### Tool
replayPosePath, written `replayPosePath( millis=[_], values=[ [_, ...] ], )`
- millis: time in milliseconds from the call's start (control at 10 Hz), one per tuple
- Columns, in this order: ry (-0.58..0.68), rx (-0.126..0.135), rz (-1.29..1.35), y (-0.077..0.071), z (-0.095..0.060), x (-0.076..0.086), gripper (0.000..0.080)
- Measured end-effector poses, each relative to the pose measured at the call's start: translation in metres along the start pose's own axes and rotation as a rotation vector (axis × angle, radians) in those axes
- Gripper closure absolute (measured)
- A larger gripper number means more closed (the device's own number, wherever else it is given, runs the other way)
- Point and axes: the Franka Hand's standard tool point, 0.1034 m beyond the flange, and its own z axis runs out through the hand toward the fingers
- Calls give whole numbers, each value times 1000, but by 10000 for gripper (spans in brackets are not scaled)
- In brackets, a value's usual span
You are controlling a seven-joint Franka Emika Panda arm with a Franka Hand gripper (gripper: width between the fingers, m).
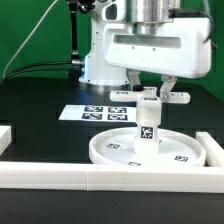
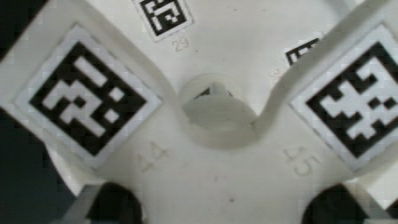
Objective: Assemble round table
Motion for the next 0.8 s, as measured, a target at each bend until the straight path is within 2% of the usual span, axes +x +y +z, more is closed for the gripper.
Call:
replayPosePath(
  millis=[100, 200, 400, 600, 700, 800],
  values=[
    [-13, 32, 111, 1, 0, 0, 358],
    [-16, 39, 223, -1, -1, -3, 358],
    [-23, 29, 360, 1, 1, -3, 358],
    [-23, 30, 344, 1, 0, -3, 357],
    [-27, 36, 319, 1, -5, -1, 204],
    [-39, 38, 308, 1, -17, -3, 167]
  ],
)
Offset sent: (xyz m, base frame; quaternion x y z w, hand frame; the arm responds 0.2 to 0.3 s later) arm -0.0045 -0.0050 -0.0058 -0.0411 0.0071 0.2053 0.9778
